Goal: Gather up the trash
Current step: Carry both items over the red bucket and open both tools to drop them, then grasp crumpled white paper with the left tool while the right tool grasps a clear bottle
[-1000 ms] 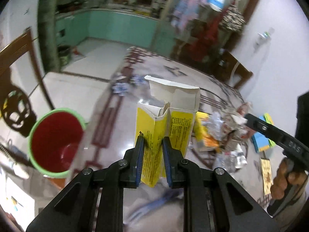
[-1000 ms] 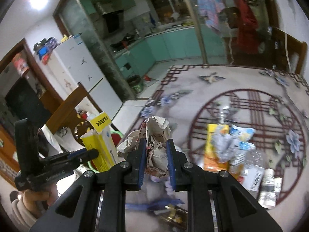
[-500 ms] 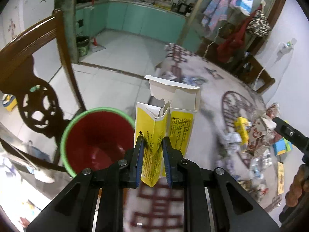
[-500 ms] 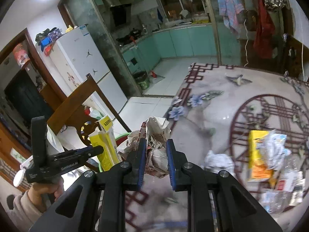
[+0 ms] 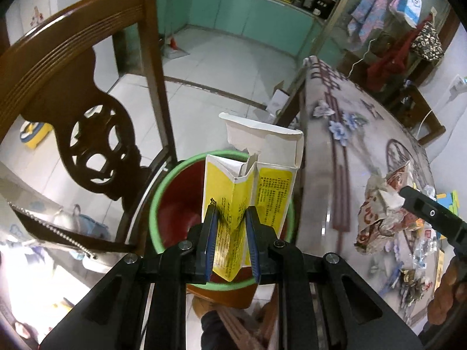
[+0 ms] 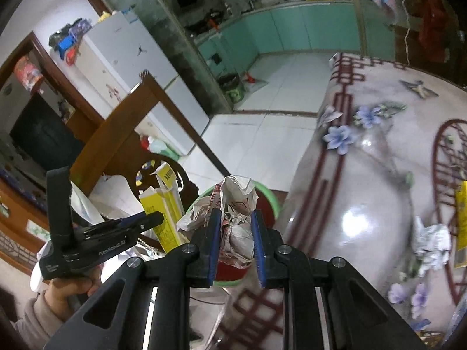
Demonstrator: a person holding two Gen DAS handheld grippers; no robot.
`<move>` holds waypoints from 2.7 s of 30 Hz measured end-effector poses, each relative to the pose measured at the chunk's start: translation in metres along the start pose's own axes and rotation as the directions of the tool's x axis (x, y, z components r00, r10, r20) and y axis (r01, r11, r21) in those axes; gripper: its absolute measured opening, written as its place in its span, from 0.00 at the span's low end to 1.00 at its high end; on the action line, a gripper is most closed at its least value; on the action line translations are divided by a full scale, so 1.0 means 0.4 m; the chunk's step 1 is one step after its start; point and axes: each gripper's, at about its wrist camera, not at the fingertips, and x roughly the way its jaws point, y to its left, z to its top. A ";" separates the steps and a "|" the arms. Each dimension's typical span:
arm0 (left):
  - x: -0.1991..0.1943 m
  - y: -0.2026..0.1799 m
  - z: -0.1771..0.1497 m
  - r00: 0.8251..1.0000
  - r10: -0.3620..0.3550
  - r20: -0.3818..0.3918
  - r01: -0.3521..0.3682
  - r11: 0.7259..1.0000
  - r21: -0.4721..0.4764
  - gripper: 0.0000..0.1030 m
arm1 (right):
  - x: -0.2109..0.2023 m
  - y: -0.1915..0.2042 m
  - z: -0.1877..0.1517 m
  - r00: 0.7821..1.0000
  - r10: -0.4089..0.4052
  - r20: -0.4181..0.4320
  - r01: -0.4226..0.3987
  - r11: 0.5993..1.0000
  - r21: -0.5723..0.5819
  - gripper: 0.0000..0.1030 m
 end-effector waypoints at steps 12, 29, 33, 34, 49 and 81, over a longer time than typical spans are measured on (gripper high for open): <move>-0.016 0.041 0.038 0.997 -0.005 0.079 0.006 1.000 -0.016 0.75 | 0.048 0.044 0.019 0.998 -0.054 0.022 0.054 0.998 -0.016 0.43; -0.056 -0.179 0.018 0.989 -0.105 0.100 0.083 0.975 0.204 0.78 | -0.181 -0.121 -0.087 0.974 -0.203 0.099 0.188 0.972 0.139 0.44; -0.054 -0.278 -0.004 0.985 -0.152 0.082 0.124 0.953 0.276 0.79 | -0.276 -0.222 -0.132 0.953 -0.285 0.106 0.261 0.945 0.196 0.44; -0.054 -0.304 -0.013 0.984 -0.160 0.078 0.131 0.948 0.290 0.80 | -0.302 -0.251 -0.142 0.946 -0.307 0.109 0.280 0.937 0.208 0.44; -0.023 -0.660 -0.194 0.981 -0.190 -0.035 0.191 0.924 0.331 0.81 | -0.566 -0.839 -0.379 0.886 -0.456 -0.087 0.445 0.781 0.439 0.54; 0.268 -0.880 -0.129 0.987 -0.073 -0.143 0.105 0.967 0.232 0.57 | -0.538 -0.987 -0.263 0.929 -0.369 0.012 0.334 0.853 0.402 0.53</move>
